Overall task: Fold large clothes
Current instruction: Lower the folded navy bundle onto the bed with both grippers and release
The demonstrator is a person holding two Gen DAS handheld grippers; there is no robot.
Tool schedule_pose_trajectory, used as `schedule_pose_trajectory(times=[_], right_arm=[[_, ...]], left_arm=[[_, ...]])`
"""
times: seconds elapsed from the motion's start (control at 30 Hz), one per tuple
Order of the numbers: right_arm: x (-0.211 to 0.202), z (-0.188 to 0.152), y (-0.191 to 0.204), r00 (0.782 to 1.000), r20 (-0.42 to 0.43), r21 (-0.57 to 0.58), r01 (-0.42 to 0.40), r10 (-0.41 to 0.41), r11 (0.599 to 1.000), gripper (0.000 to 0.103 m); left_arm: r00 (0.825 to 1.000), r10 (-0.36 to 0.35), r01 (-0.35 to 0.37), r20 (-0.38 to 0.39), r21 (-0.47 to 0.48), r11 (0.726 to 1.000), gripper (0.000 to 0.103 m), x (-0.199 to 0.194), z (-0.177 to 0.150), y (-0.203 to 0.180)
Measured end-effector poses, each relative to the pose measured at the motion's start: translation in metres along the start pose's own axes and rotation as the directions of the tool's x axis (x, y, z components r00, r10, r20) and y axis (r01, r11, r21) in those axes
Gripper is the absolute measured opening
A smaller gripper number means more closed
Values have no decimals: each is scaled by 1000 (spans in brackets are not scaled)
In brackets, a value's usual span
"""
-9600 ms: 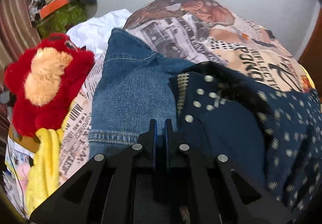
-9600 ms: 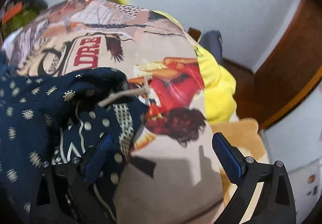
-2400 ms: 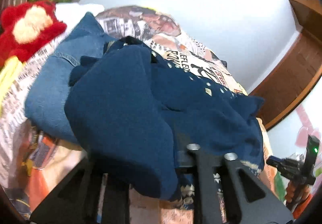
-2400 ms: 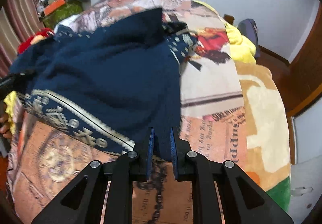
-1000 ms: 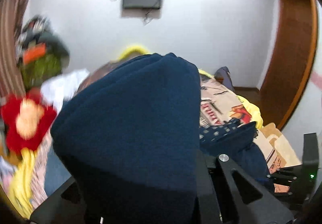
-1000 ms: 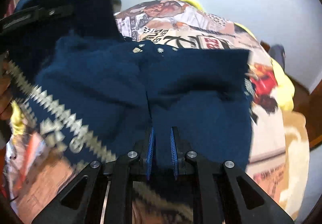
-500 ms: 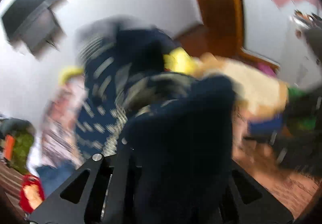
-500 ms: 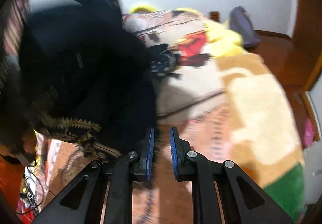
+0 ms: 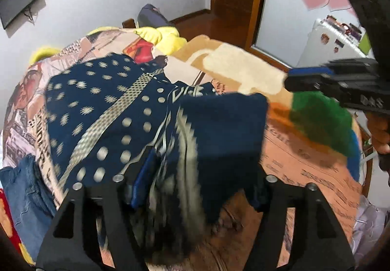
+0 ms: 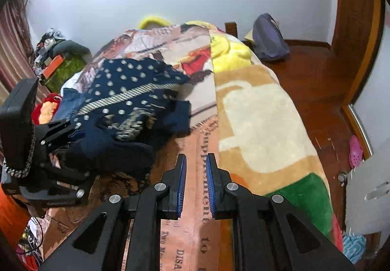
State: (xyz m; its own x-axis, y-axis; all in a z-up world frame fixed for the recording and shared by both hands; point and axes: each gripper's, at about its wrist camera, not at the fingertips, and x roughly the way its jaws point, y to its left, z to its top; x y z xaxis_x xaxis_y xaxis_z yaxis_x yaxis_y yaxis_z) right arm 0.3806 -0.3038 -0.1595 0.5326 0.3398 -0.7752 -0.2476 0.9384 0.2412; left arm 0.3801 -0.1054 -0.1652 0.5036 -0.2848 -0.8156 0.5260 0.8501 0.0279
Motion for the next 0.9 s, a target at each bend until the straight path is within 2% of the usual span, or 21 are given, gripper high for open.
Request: schedule_pose_trajectory(times=[0.07,0.23,0.33,0.4,0.57,0.63,0.73,0.8,0.9], right_arm=[[-4,5,6,1000,15,-15,-12,12,1000,11],[-20,19,38,996,63,-91,-54,60,994,11],[-23,26,62,992,79,-142,-84,96,986,11],[-20,30,78,989,80,-171,-105,120,980,11],[15,31,116,989,16,-244,-140,148,960,11],[46,26,126,993,-41,-278,-120,113,953,11],[92,15,128,991,-134,-322,-69,26,944,11],[114,7,125,989,-140,-361,-3,-51,933,11],[121,-4,120,995,-85,-401,21,-60,916,11]], left_arm=[[999,-1,2,32,-13,1000,76,-21,-10,3],[994,22,-9,105,-123,992,83,-67,-29,37],[987,94,-70,126,-184,981,89,-81,-33,66],[980,165,-138,113,-218,966,89,-82,-34,86],[986,166,-153,19,-288,945,89,-43,-44,125],[986,162,-164,-30,-287,944,90,-21,-51,131],[990,128,-138,-52,-313,940,95,-2,-65,138],[993,105,-117,-53,-341,933,96,6,-73,142],[994,105,-114,-43,-354,928,100,12,-81,143]])
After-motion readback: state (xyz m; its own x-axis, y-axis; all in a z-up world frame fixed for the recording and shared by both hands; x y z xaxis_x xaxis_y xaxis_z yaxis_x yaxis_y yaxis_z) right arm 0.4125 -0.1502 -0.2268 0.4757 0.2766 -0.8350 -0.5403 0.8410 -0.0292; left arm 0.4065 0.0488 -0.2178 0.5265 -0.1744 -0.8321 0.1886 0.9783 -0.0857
